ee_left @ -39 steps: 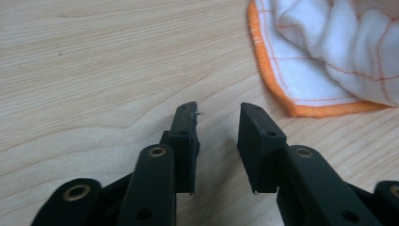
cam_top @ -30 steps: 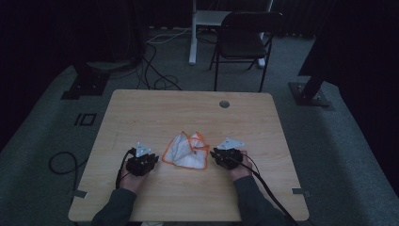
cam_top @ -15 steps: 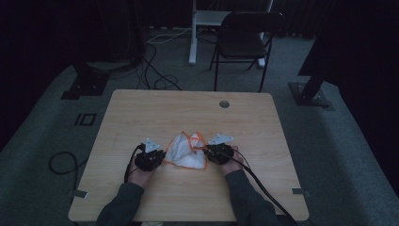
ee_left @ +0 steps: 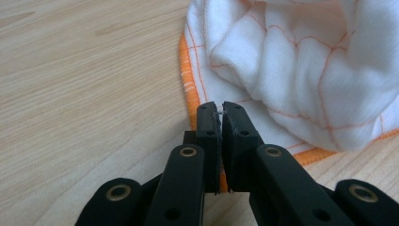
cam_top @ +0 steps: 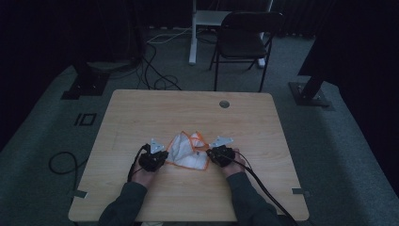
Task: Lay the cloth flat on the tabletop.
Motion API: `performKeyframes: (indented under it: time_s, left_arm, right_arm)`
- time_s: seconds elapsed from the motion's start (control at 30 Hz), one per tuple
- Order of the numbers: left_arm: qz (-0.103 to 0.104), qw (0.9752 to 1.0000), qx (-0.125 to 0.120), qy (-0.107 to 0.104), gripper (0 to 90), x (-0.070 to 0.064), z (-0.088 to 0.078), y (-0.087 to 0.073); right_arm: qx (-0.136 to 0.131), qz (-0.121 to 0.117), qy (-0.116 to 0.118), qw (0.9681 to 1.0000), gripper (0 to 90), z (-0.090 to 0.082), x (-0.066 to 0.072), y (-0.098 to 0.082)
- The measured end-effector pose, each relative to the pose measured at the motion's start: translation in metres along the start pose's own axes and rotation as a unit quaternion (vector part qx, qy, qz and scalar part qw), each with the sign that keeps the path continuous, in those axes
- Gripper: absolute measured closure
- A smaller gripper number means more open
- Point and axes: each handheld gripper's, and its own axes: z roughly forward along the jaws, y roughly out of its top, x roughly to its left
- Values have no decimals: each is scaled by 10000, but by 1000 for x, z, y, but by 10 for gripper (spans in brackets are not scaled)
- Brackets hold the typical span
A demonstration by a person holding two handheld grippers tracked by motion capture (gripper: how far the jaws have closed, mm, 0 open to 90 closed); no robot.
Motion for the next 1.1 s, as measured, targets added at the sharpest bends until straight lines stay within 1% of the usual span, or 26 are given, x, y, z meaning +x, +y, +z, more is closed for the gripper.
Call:
performKeyframes:
  time_s: [0.1,0.13,0.17,0.23,0.4,0.43,0.5,0.53,0.6,0.63,0.67,0.7,0.8,0.87,1.0,1.03,1.07,1.1]
  left_arm:
    - [-70,10000,-12,4,870,0,-2,-3]
    - [-70,10000,-12,4,871,0,-2,-3]
    - [-109,9999,-5,10,871,0,-5,-5]
    - [-96,9999,22,28,873,0,-7,-7]
    - [-157,9999,40,56,875,1,-12,-10]
    - [-157,9999,40,56,875,1,-12,-10]
    - [-158,9998,84,122,876,1,-15,-12]
    - [-191,9997,96,151,876,2,-16,-13]
    - [-213,9995,124,195,878,3,-19,-15]
    - [-265,9994,120,180,878,3,-20,-16]
    - [-248,9994,132,183,878,3,-21,-16]
    - [-248,9994,130,202,878,3,-21,-17]
    - [-217,9994,148,244,878,1,-23,-18]
    - [-230,9994,135,232,878,1,-23,-18]
    - [-270,9993,125,210,874,1,-23,-19]
    - [-270,9993,125,210,853,1,-23,-19]
    - [-334,9994,20,111,779,2,-23,-20]
    - [-334,9994,20,111,750,2,-23,-20]
  right_arm:
    - [28,53,-32,10000,872,-7,-1,-6]
    - [28,53,-32,10000,872,-7,-1,-6]
    - [53,65,-63,9999,873,-12,-2,-11]
    - [92,83,-94,9999,874,-17,-3,-15]
    - [138,187,-208,9995,877,-29,-8,-27]
    - [138,187,-208,9995,877,-29,-8,-27]
    - [178,197,-322,9991,878,-36,-11,-33]
    - [203,213,-368,9989,879,-38,-13,-35]
    - [226,281,-445,9984,880,-43,-17,-39]
    - [227,337,-454,9981,880,-45,-18,-42]
    - [227,387,-441,9980,880,-47,-20,-44]
    - [230,422,-432,9979,881,-49,-21,-45]
    - [237,400,-453,9979,881,-51,-20,-47]
    - [247,366,-479,9979,881,-51,-19,-47]
    - [247,377,-467,9979,880,-50,-19,-47]
    - [247,377,-467,9979,880,-50,-19,-47]
    - [248,386,-417,9981,866,-50,-21,-46]
    - [230,388,-411,9981,853,-50,-21,-46]
